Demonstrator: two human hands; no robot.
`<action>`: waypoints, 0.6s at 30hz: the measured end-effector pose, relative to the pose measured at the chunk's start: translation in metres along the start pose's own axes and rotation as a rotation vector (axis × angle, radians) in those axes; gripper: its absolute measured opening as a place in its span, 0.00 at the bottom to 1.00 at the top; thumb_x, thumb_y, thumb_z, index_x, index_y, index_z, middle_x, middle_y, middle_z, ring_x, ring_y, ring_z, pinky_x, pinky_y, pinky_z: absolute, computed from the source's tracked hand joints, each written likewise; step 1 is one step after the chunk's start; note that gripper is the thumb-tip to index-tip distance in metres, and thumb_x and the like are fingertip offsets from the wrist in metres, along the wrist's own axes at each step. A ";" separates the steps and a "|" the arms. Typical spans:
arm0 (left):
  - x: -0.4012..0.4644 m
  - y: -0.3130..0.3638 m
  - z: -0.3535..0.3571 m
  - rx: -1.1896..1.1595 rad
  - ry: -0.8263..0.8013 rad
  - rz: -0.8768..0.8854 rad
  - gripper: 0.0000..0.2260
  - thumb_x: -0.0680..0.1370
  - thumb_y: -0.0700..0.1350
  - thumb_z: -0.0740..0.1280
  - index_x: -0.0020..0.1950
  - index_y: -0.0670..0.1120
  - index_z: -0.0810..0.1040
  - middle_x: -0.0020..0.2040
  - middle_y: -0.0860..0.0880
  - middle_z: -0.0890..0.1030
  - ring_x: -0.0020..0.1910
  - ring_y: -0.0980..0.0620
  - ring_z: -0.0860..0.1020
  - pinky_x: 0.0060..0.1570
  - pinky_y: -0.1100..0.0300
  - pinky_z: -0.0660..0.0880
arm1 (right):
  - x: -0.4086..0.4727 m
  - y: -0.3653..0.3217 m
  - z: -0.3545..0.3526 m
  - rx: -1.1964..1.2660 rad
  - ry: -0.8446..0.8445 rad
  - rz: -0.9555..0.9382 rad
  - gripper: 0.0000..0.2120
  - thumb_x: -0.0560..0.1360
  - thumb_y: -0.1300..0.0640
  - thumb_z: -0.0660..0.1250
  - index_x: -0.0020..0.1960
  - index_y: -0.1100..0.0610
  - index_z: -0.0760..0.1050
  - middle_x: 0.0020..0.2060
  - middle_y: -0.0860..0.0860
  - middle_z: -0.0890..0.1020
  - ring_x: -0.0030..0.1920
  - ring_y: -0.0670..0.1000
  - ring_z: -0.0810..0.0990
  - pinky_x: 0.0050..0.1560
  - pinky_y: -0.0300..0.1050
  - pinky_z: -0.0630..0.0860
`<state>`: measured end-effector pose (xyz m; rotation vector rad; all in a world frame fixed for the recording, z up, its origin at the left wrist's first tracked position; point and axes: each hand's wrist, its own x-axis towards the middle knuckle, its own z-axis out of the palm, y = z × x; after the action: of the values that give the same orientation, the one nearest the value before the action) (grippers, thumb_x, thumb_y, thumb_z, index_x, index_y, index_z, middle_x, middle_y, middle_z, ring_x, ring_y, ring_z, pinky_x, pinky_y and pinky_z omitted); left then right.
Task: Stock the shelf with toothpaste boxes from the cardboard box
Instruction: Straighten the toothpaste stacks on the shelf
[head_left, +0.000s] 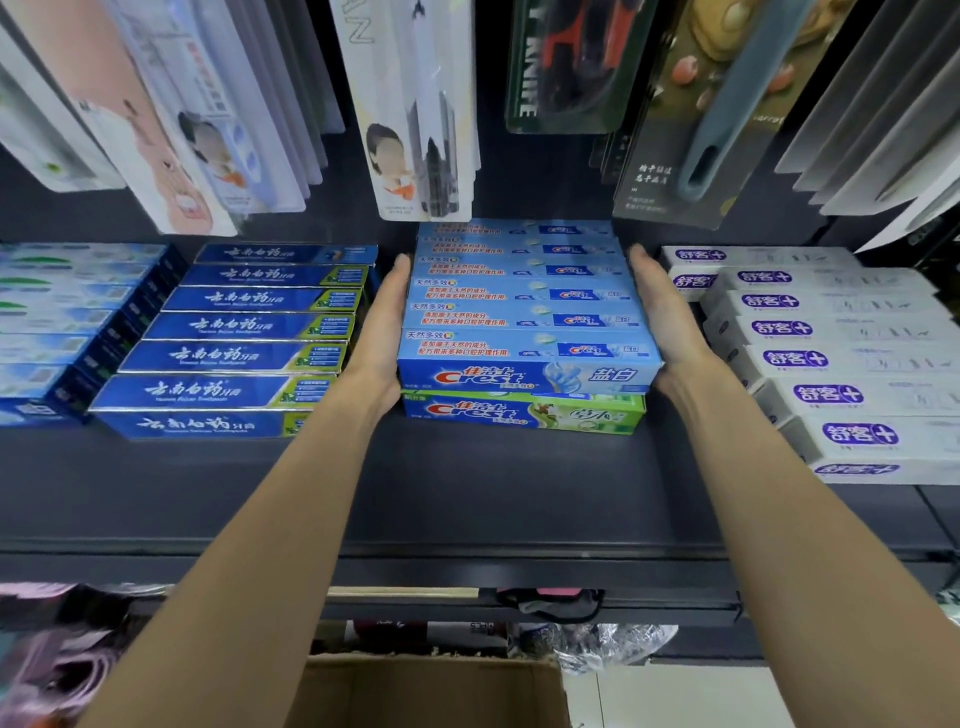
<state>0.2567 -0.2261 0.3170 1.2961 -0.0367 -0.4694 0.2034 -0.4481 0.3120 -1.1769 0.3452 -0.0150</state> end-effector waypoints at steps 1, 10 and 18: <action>-0.004 0.000 0.000 0.029 0.023 0.021 0.16 0.81 0.58 0.53 0.55 0.53 0.76 0.47 0.52 0.85 0.46 0.53 0.83 0.46 0.56 0.79 | -0.007 -0.001 0.004 0.027 0.014 -0.016 0.25 0.78 0.38 0.54 0.62 0.54 0.75 0.57 0.54 0.82 0.57 0.54 0.81 0.57 0.53 0.77; -0.093 -0.053 -0.014 0.271 0.233 0.310 0.33 0.76 0.46 0.67 0.77 0.54 0.53 0.76 0.57 0.59 0.73 0.62 0.59 0.66 0.70 0.61 | -0.127 0.069 -0.019 -0.814 0.418 -0.462 0.36 0.74 0.64 0.69 0.76 0.52 0.56 0.65 0.43 0.69 0.61 0.45 0.74 0.62 0.43 0.72; -0.064 -0.063 -0.002 0.691 0.274 0.299 0.42 0.71 0.40 0.74 0.77 0.49 0.50 0.62 0.56 0.73 0.56 0.67 0.73 0.51 0.76 0.70 | -0.089 0.063 -0.013 -1.231 0.510 -0.423 0.36 0.73 0.52 0.71 0.75 0.47 0.58 0.45 0.53 0.80 0.40 0.52 0.76 0.39 0.43 0.65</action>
<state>0.1792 -0.2132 0.2727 1.9863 -0.1717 -0.0039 0.1045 -0.4184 0.2735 -2.4635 0.5716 -0.5452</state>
